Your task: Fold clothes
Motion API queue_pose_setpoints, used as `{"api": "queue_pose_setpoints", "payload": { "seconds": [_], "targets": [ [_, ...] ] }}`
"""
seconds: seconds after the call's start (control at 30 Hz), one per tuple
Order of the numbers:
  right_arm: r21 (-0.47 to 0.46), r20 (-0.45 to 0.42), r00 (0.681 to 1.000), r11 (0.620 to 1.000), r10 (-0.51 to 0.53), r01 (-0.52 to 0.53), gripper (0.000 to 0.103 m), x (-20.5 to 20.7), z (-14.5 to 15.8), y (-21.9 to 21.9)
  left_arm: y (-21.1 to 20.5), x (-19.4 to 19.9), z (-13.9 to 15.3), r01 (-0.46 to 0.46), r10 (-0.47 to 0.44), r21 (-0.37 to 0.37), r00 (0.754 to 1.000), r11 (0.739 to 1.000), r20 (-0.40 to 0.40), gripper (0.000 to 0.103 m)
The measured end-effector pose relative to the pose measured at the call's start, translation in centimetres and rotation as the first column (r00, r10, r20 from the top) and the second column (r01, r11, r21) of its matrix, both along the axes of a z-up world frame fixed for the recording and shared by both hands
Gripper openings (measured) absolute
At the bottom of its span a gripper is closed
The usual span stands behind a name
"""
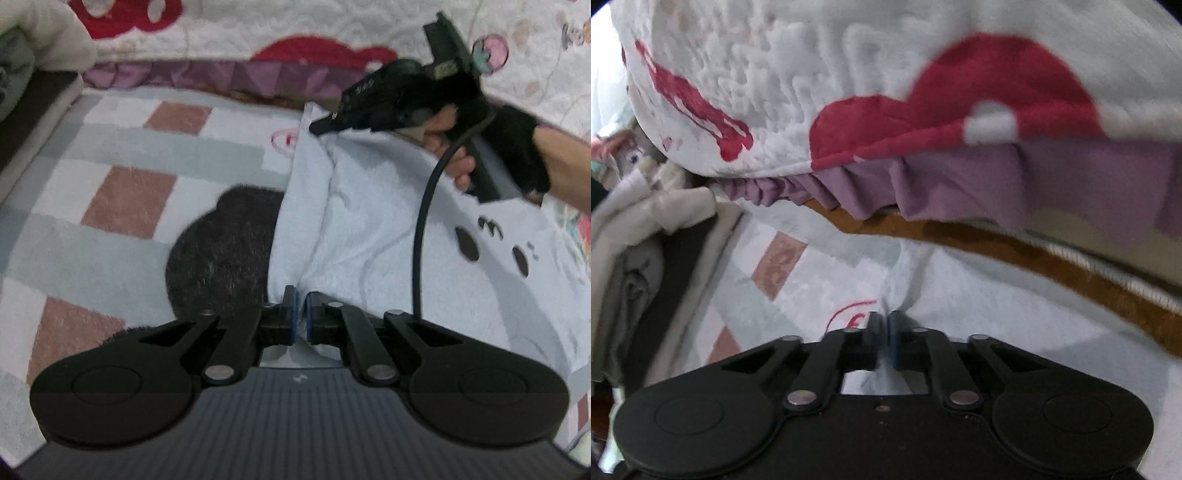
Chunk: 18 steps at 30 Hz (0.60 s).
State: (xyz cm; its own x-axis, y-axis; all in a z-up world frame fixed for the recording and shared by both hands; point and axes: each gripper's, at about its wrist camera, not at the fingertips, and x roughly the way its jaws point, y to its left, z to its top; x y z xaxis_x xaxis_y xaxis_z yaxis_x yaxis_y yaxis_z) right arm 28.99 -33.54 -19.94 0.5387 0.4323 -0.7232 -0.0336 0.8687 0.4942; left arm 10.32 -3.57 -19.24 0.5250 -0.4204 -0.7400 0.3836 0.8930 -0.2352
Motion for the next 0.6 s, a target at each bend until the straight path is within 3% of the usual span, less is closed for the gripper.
{"api": "queue_pose_setpoints", "payload": {
  "seconds": [0.1,0.27,0.33,0.43,0.47,0.5,0.53,0.6],
  "targets": [
    [-0.018,0.047,0.999,0.999,-0.027,0.028,0.005,0.1,0.9,-0.2,0.2,-0.2,0.3,-0.013,0.013,-0.007,1.000,1.000,0.014,0.003],
    [-0.025,0.060,0.997,0.999,-0.043,0.045,0.003,1.0,0.7,-0.1,0.7,0.0,-0.9,-0.040,0.043,0.045,0.997,0.998,-0.063,0.002],
    [-0.074,0.050,0.998,0.996,-0.042,0.045,0.003,1.3,0.5,0.6,1.2,0.3,-1.1,-0.057,0.062,0.060,0.994,0.997,-0.085,0.007],
    [-0.176,0.127,0.990,0.980,-0.068,0.090,0.007,0.3,1.4,1.4,2.9,0.4,-0.9,-0.100,0.107,0.063,0.987,0.993,-0.118,0.015],
    [-0.183,0.148,0.985,0.976,-0.093,0.120,0.016,-0.4,1.9,1.1,3.7,0.2,-0.8,-0.131,0.141,0.090,0.983,0.987,-0.115,0.023],
    [-0.181,0.165,0.979,0.972,-0.120,0.149,0.035,-1.0,2.4,0.7,4.3,0.1,-0.8,-0.152,0.163,0.089,0.979,0.984,-0.123,0.028],
    [-0.166,0.160,0.978,0.973,-0.132,0.158,0.043,-1.4,2.7,0.2,4.8,0.3,-0.8,-0.164,0.171,0.060,0.975,0.985,-0.143,0.029],
    [-0.162,0.137,0.982,0.974,-0.134,0.156,0.046,-2.4,3.5,-0.6,5.8,0.6,-1.0,-0.187,0.185,0.004,0.965,0.982,-0.185,0.030]
  ]
}}
